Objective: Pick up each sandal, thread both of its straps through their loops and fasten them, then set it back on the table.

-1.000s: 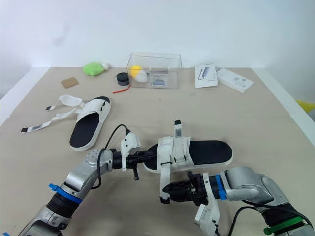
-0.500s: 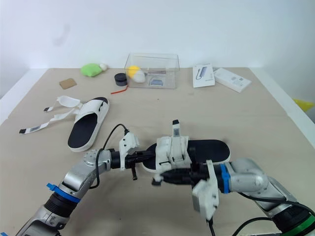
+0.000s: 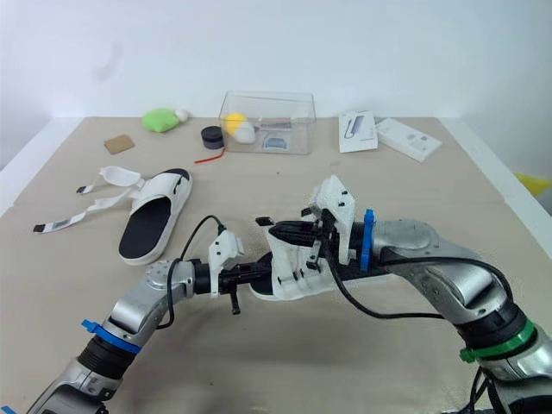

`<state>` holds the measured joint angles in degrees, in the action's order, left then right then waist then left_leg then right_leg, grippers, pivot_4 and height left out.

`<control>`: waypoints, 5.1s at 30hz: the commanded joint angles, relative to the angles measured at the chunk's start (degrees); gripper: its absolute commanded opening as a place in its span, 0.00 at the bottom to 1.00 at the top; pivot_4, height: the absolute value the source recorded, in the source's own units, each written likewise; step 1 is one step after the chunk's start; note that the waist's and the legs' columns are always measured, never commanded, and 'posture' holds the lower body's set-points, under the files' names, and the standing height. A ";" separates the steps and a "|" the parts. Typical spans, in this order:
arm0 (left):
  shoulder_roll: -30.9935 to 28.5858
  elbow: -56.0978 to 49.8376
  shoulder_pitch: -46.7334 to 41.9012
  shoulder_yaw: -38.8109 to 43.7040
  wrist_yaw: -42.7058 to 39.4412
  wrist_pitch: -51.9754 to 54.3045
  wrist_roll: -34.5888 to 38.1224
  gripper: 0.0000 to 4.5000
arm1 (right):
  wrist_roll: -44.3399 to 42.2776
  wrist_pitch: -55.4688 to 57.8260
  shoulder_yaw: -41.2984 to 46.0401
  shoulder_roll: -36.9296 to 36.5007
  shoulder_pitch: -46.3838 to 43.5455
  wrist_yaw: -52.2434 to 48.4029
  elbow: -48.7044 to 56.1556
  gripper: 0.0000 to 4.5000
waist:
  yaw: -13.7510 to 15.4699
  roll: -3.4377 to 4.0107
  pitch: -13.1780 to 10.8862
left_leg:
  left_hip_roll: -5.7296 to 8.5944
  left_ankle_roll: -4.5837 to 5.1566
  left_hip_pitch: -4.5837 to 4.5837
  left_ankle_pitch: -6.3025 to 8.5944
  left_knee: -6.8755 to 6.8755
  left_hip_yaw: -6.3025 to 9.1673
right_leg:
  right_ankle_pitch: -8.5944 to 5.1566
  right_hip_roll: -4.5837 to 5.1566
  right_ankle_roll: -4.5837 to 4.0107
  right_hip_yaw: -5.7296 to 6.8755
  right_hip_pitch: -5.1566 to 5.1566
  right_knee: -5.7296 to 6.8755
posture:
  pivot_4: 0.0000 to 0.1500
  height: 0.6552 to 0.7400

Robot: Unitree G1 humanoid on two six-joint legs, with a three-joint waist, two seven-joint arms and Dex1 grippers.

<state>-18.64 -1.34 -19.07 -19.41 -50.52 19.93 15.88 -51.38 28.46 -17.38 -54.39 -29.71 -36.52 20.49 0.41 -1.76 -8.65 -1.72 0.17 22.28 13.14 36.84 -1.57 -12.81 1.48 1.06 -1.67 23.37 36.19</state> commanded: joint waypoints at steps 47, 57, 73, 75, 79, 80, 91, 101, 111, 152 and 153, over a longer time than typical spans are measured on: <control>-0.14 6.01 1.56 -2.31 -0.13 2.07 -2.99 0.00 | 44.54 8.18 -2.64 10.72 -6.78 1.11 -6.98 0.63 | -0.16 0.04 0.02 | -0.05 0.04 0.16 0.04 0.34 0.00 | 0.15 -0.10 0.01 0.02 0.07 -0.01 | 1.00 1.00; 0.09 5.28 1.42 -0.59 0.80 0.94 -2.71 0.00 | 47.18 -24.03 6.90 8.35 -3.86 -5.97 -15.48 0.99 | -0.09 0.06 -0.03 | 0.00 0.04 0.20 0.07 0.31 0.00 | 0.09 -0.08 0.07 0.03 0.07 -0.03 | 1.00 1.00; 0.84 -6.24 2.26 13.09 9.44 -1.21 2.62 0.00 | 66.02 -106.18 9.19 0.43 -1.07 -5.16 -51.57 0.99 | -2.22 0.05 -0.61 | -0.02 0.10 -0.17 -0.02 -0.18 -0.28 | 0.31 -0.31 0.08 -0.42 0.14 -0.01 | 1.00 1.00; 0.29 -6.29 2.40 12.80 8.70 -1.07 2.66 0.00 | 67.36 -105.91 8.77 1.96 -1.33 -3.99 -50.09 0.99 | -2.21 0.05 -0.61 | -0.02 0.10 -0.17 -0.01 -0.21 -0.35 | 0.30 -0.30 0.13 -0.51 0.15 -0.01 | 1.00 1.00; -0.26 -7.31 2.83 13.07 8.12 -0.93 3.57 0.00 | 69.76 -102.79 8.41 4.41 -0.64 -1.86 -47.80 0.99 | -1.84 0.01 -0.64 | 0.00 0.07 -0.13 0.01 -0.24 -0.48 | 0.25 -0.13 0.27 -0.77 0.19 -0.01 | 1.00 1.00; -0.53 -7.80 2.89 13.33 7.69 -0.55 4.25 0.00 | 69.86 -102.12 8.28 4.83 -0.14 -1.43 -46.79 0.99 | -1.78 0.01 -0.64 | 0.02 0.06 -0.12 0.01 -0.24 -0.53 | 0.27 -0.08 0.29 -0.81 0.20 -0.02 | 1.00 1.00; -5.64 -12.99 1.76 15.05 3.47 4.95 9.86 0.82 | 74.22 -97.91 8.73 6.77 6.48 3.84 -35.66 0.62 | -1.69 -0.10 -0.69 | 0.09 -0.01 -0.09 0.07 -0.21 -0.68 | 0.21 0.01 0.53 -0.87 0.28 -0.02 | 1.00 1.00; -6.93 -14.11 -0.11 14.41 1.63 7.22 11.37 1.00 | 77.88 -91.40 11.98 7.46 7.79 9.38 -32.25 0.01 | -1.68 -0.10 -0.69 | 0.04 -0.02 -0.13 0.07 -0.19 -0.71 | 0.25 -0.08 0.48 -0.91 0.29 0.01 | 1.00 1.00; -2.81 -11.20 -6.15 12.36 3.19 4.83 9.64 1.00 | 95.64 -49.90 24.04 5.85 4.62 25.96 -37.32 0.01 | -1.39 -0.11 -0.70 | 0.19 -0.21 0.29 -0.05 -0.04 -0.86 | 0.53 0.01 0.48 -1.06 0.66 0.12 | 1.00 1.00; -19.77 -16.59 5.37 29.18 27.02 -1.68 -17.08 1.00 | 15.22 6.83 26.55 9.39 -2.58 -17.02 -6.02 0.98 | -2.90 -0.26 -0.77 | -0.18 -0.10 0.20 0.00 0.34 -1.28 | 0.75 -0.35 0.67 -1.57 0.84 0.43 | 1.00 1.00; -20.03 -16.84 6.47 30.63 28.33 -1.28 -18.00 1.00 | 14.83 7.13 25.09 11.11 -3.55 -16.53 -5.30 0.98 | -2.79 -0.29 -0.78 | -0.18 -0.10 0.20 0.00 0.34 -1.29 | 0.75 -0.34 0.67 -1.58 0.84 0.44 | 1.00 1.00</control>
<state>-35.77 -14.77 -16.54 4.44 -28.90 19.02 4.27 -32.07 31.76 11.73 -49.81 -28.52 -57.20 9.21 -2.38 -2.05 -9.43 -1.83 0.08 22.53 13.14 37.26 -2.89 -12.08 1.25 1.81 -3.24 24.23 36.64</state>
